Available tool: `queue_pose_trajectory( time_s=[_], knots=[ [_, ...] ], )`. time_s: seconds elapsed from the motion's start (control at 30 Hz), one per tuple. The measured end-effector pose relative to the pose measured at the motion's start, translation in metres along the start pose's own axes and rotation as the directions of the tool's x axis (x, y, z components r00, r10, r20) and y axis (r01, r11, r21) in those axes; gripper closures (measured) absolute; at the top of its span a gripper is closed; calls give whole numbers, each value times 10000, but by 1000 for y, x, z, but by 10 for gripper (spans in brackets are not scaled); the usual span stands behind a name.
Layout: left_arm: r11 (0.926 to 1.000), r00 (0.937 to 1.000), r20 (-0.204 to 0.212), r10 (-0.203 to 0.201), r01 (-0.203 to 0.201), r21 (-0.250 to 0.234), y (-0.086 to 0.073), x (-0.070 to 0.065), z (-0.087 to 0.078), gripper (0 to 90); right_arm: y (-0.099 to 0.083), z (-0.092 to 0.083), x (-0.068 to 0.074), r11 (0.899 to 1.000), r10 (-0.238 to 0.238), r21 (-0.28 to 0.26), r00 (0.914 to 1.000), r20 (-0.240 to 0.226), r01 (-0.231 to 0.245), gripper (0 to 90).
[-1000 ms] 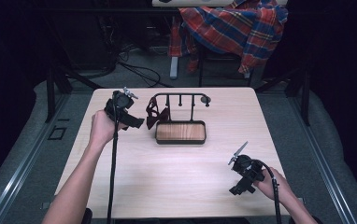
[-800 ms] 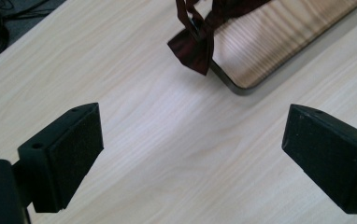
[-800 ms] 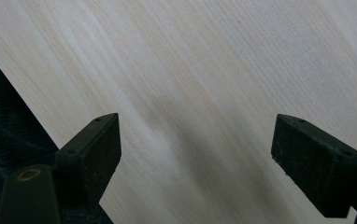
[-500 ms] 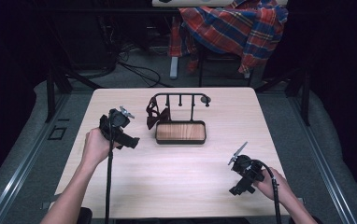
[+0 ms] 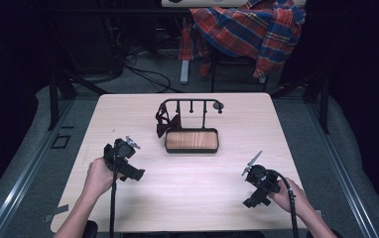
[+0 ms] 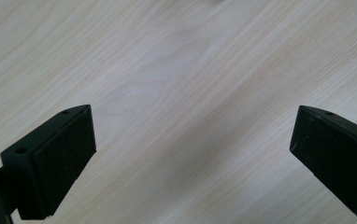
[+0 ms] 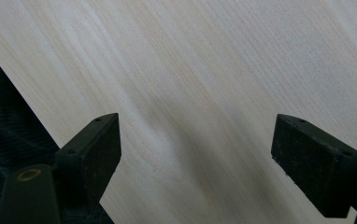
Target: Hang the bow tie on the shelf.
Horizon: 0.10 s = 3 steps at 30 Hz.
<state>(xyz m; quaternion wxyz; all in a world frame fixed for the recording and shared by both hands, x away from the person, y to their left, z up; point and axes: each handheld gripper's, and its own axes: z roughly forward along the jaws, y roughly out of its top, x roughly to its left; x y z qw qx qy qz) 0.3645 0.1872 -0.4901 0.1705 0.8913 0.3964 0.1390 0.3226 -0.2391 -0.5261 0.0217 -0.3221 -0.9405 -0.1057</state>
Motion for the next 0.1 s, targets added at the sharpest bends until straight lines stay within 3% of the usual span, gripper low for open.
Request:
queue_pose_trajectory(
  time_s=[0.1],
  knots=[
    [9995,9992,309,-250,257,-208,-2,5,1,2,0,0,0,10000,-23,4,10000,4,23,160]
  ],
)
